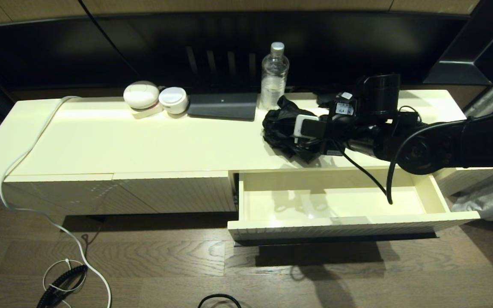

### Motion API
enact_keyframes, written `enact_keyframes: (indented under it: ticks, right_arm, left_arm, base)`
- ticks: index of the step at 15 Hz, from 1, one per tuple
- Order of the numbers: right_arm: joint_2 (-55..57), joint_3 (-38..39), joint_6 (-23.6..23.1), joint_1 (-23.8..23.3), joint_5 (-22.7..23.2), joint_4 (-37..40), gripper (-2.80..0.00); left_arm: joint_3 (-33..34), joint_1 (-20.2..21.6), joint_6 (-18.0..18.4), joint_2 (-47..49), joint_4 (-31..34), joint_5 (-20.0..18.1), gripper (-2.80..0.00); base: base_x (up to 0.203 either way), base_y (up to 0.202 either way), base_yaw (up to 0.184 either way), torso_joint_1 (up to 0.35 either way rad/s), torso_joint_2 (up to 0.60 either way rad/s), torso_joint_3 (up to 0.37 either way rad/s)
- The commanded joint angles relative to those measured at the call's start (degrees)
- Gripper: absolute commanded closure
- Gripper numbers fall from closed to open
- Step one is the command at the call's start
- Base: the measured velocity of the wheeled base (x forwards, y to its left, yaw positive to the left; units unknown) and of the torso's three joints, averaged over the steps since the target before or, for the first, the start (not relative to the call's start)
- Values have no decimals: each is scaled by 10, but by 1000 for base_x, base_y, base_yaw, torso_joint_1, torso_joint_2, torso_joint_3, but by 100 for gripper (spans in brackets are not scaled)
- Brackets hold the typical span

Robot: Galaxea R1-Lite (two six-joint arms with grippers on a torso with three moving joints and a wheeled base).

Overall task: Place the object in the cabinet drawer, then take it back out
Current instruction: Put the umbrella in the drawer

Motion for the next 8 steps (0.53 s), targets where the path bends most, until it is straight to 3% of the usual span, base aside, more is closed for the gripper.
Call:
enact_keyframes:
  ticks: [1,8]
  right_arm:
    - [-4,0,-4,-5,1,-2,-280]
    - [-22,17,-4,-8,2,-2,-280]
  left_arm:
    - [0,0,0,-1,0,0,0]
    - [0,0,0,-1,0,0,0]
  base:
    - [0,0,0,0,0,0]
    - [0,0,0,0,0,0]
